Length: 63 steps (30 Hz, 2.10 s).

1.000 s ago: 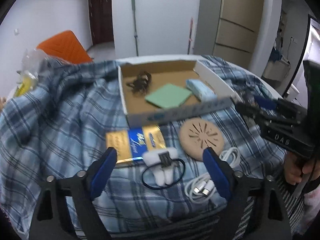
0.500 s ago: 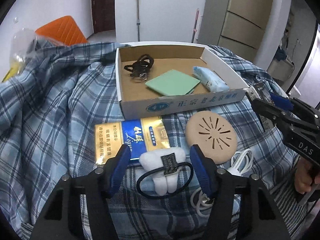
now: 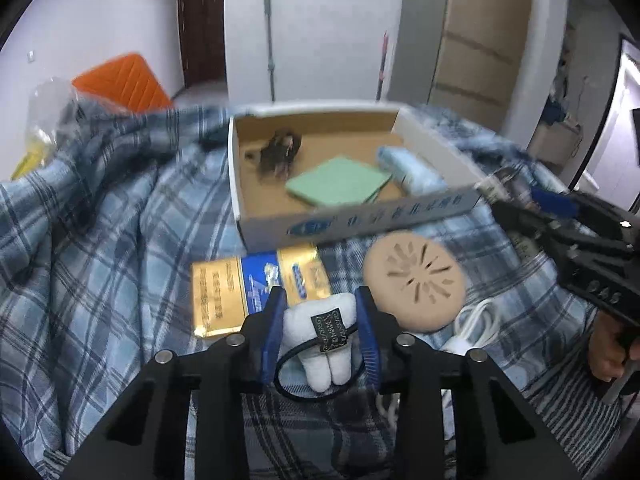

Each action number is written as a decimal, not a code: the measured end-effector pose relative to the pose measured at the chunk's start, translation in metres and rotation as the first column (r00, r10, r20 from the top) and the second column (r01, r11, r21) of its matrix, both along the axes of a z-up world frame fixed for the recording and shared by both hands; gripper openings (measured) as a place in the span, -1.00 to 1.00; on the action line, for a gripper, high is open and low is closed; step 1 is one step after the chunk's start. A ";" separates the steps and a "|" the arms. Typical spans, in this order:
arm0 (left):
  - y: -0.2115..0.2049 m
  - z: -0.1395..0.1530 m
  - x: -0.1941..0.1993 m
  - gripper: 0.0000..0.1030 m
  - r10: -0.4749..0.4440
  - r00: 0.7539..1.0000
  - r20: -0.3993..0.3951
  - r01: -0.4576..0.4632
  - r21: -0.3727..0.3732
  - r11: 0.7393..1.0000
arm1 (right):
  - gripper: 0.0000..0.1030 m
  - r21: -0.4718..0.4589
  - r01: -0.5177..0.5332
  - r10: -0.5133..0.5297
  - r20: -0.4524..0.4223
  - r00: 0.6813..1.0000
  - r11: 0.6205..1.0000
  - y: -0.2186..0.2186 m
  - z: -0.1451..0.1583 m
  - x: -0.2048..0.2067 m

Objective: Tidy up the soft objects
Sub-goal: 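Grasp the white earbud holder with the left gripper while the right gripper holds the tissue pack, then lift and carry the earbud holder and tissue pack over the box with both grippers, then open both grippers to drop the tissue pack and earbud holder into the box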

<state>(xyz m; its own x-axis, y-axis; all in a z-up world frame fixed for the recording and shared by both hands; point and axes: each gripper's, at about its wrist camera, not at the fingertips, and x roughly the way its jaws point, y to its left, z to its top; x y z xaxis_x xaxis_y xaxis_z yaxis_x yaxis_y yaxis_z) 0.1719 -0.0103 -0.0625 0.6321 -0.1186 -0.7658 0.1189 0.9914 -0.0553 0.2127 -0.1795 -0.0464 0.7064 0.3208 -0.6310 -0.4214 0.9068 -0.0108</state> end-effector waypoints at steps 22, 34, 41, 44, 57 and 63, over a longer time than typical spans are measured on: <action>-0.002 0.073 -0.079 -0.28 -0.008 0.840 0.542 0.027 -0.026 0.999 | -0.09 0.127 0.022 -0.059 0.297 0.953 0.992 -0.016 0.045 -0.042; 0.011 0.160 -0.080 -0.28 0.062 0.765 0.641 -0.005 -0.090 0.996 | -0.09 0.128 -0.035 -0.029 0.465 0.885 0.991 -0.002 0.122 -0.044; 0.001 0.185 -0.048 -0.28 0.063 0.739 0.671 -0.007 -0.086 0.996 | -0.09 0.149 0.017 -0.091 0.506 0.858 0.989 0.002 0.147 -0.015; -0.005 0.186 -0.024 -0.28 0.043 0.756 0.653 -0.002 -0.063 0.998 | -0.09 0.157 0.039 -0.111 0.488 0.866 0.987 0.002 0.146 0.004; -0.010 0.120 0.092 -0.28 0.015 0.924 0.382 -0.011 -0.012 1.000 | -0.09 0.071 0.079 -0.090 0.169 0.982 0.994 0.014 0.066 0.084; -0.006 0.073 0.122 -0.27 0.027 0.975 0.221 -0.025 -0.012 1.000 | -0.16 0.051 0.078 -0.079 0.028 0.996 0.996 0.012 0.027 0.109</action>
<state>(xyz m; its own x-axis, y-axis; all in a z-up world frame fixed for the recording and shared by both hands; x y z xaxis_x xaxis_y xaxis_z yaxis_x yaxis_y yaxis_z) 0.2941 -0.0162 0.0110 0.7886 -0.1058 -0.6058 0.1031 0.9939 -0.0394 0.3217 -0.1670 -0.0197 0.7490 0.2940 -0.5938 -0.3491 0.9368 0.0234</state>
